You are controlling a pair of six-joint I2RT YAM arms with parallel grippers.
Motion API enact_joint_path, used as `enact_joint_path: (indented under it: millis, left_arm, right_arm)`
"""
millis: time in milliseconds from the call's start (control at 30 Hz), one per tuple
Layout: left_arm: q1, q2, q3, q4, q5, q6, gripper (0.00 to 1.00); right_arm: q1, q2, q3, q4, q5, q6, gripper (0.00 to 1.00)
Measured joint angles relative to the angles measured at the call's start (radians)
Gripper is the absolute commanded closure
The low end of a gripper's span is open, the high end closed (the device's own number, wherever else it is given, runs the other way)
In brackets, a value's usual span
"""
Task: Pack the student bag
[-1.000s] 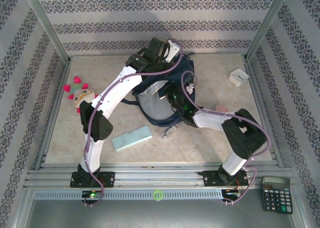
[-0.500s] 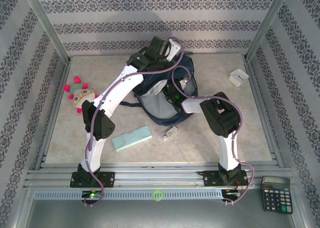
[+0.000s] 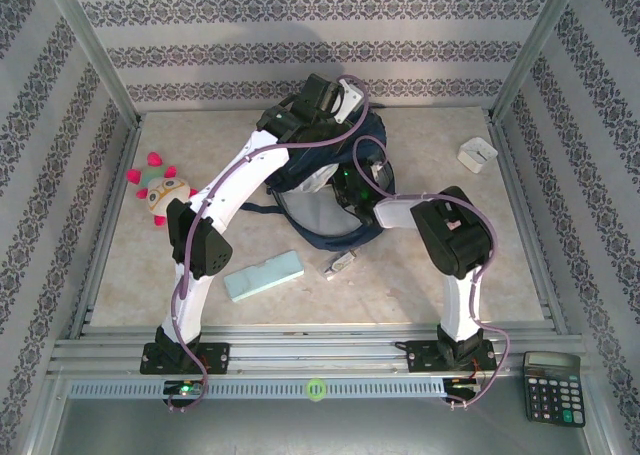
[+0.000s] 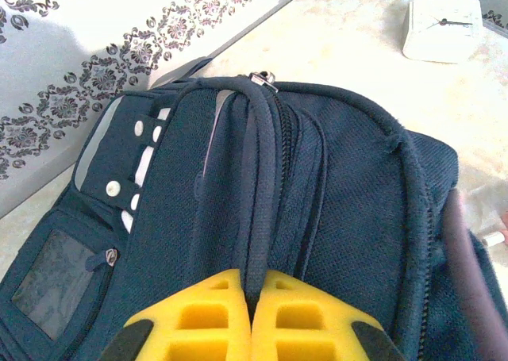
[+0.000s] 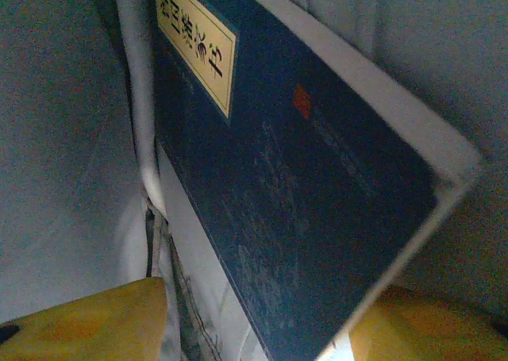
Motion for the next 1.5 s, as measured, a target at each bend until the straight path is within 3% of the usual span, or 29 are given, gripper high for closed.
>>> enact_joint_path:
  millis: [267,367,567,633,733,833,933,1000,1267,1500]
  left_arm:
    - [0.008,0.0,0.0,0.0,-0.007,0.0,1.0]
    - [0.008,0.0,-0.004,-0.001,-0.005,0.0,1.0]
    - [0.008,-0.001,-0.065,0.005,0.029,0.0,0.89]
    - [0.008,-0.005,-0.111,0.021,0.04,-0.001,0.83]
    - [0.008,-0.011,-0.177,0.033,0.058,-0.011,0.64]
    - [0.008,-0.012,-0.203,0.033,0.071,-0.022,0.51]
    - [0.014,-0.041,-0.237,0.05,0.076,-0.045,0.4]
    - [0.027,-0.088,-0.283,0.064,0.077,-0.068,0.37]
    - [0.188,-0.41,-0.641,0.174,0.092,-0.2,0.36]
    - [0.359,-0.58,-0.931,0.206,0.114,-0.283,0.36]
  right_arm:
    - [-0.004,-0.218,-0.195,-0.051,-0.052,-0.023,0.37]
    - [0.003,-0.364,-0.275,-0.099,-0.064,-0.052,0.37]
    - [0.004,-0.704,-0.323,-0.325,-0.07,-0.164,0.36]
    - [-0.01,-0.81,-0.323,-0.421,-0.072,-0.212,0.36]
    - [-0.045,-0.926,-0.317,-0.558,-0.08,-0.28,0.36]
    - [-0.071,-0.977,-0.272,-0.704,-0.097,-0.374,0.36]
    - [-0.066,-0.971,-0.187,-0.815,-0.124,-0.526,0.36]
    - [-0.041,-0.948,-0.121,-0.864,-0.132,-0.653,0.35]
    - [0.206,-0.678,0.143,-0.989,-0.111,-1.331,0.32]
    - [0.303,-0.364,0.241,-1.025,-0.107,-1.747,0.24]
